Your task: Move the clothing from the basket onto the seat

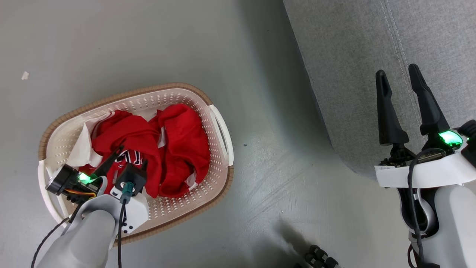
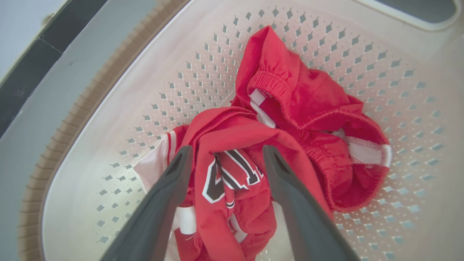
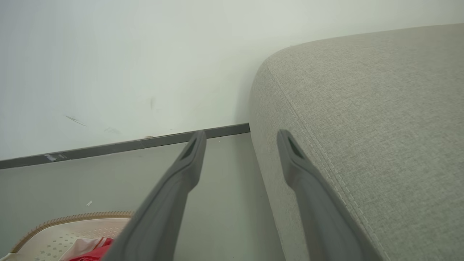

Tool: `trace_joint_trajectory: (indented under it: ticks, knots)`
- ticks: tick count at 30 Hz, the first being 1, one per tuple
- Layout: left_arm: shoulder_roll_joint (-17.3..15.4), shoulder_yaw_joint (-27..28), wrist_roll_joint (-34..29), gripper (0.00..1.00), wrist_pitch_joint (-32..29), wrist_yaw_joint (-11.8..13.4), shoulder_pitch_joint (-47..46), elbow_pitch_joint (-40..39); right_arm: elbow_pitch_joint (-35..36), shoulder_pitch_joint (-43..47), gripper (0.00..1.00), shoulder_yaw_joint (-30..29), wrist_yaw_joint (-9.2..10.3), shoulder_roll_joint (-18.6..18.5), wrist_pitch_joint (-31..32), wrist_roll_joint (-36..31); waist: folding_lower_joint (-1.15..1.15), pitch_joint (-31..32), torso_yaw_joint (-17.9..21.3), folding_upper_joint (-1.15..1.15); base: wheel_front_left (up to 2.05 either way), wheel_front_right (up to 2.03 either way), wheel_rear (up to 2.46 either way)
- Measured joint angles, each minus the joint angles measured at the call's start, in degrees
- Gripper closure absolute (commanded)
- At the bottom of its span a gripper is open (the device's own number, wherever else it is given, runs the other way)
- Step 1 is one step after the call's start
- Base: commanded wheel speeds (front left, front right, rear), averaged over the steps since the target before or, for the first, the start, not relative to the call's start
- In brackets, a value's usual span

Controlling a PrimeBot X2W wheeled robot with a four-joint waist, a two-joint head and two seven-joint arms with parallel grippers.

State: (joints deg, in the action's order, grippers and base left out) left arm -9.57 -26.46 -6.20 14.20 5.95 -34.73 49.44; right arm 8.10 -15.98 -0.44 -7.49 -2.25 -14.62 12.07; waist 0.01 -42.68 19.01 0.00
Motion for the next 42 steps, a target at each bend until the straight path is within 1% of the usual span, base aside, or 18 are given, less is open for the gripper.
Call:
trace_joint_trajectory:
  ticks: [9,11,15,19,21,24,25,26,27,28,29,30,42]
  knots:
    - [-1.7,0.4,-0.51,0.0,-0.01,0.75,-2.5,2.86,0.24,-1.25,0.0,0.74,0.0,0.0,0.0,0.66,0.0,-2.85,1.24,0.0,0.0,0.0,0.0]
    - [-1.8,0.47,-0.77,0.0,-0.08,1.47,-2.95,3.34,0.27,-2.02,0.0,0.88,0.0,0.01,0.0,0.99,0.0,-3.43,1.45,0.0,0.0,0.0,0.0]
    - [-1.98,0.59,-1.07,0.0,-0.69,1.98,-3.75,4.25,0.35,-2.68,0.0,1.2,0.0,0.01,0.0,0.99,0.0,-4.25,1.72,0.0,0.0,0.0,0.0]
    - [-2.57,0.62,-1.16,0.0,-1.27,1.98,-4.86,5.33,0.38,-3.3,0.0,1.65,0.0,0.01,0.0,1.0,0.0,-5.23,2.03,0.0,0.0,0.0,0.0]
    - [-2.76,0.65,-1.49,0.0,-1.6,2.68,-5.45,5.64,0.41,-3.32,0.0,1.7,0.0,0.01,0.0,1.14,0.0,-5.68,2.15,0.0,0.0,0.0,0.0]
    - [-2.71,0.7,-1.52,0.0,-2.58,3.07,-6.39,6.64,0.43,-3.44,0.0,1.88,0.0,0.01,0.0,1.14,0.0,-6.27,2.28,0.0,0.0,0.0,0.0]
    - [-2.68,0.74,-1.51,0.02,-2.83,3.08,-6.58,6.97,0.43,-3.54,0.0,1.94,0.0,0.01,0.0,1.14,0.0,-6.45,2.31,0.0,0.0,0.0,0.0]
    - [-2.54,0.75,-1.51,0.21,-3.02,3.08,-6.76,7.19,0.44,-3.74,0.0,2.02,0.0,0.01,0.0,1.14,0.0,-6.61,2.34,0.0,0.0,0.0,0.0]
    - [-2.4,0.75,-1.49,0.5,-3.02,3.08,-6.99,7.32,0.45,-4.1,0.0,2.05,0.0,0.01,0.0,1.14,0.0,-6.76,2.36,0.0,0.0,0.0,0.0]
    - [-2.24,0.77,-1.47,0.67,-2.97,3.07,-7.19,7.32,0.52,-4.47,0.0,2.03,0.0,0.01,0.0,1.14,0.0,-6.89,2.38,0.0,0.0,0.0,0.0]
    - [-2.04,0.74,-1.46,0.86,-2.86,3.05,-7.36,7.3,0.59,-4.59,0.0,2.02,-0.01,0.01,0.0,1.14,0.0,-7.02,2.38,0.0,0.0,0.0,0.0]
    - [-1.77,0.63,-1.47,1.0,-2.58,3.04,-7.52,7.24,0.57,-4.59,0.0,1.98,0.0,0.01,0.0,1.14,0.0,-7.11,2.35,0.0,0.0,0.0,0.0]
    - [0.6,0.98,-0.2,1.0,-0.58,2.9,-8.37,5.57,-0.08,-6.91,0.0,2.03,0.0,0.0,0.0,1.44,0.0,-6.18,1.49,0.0,0.0,0.0,0.0]
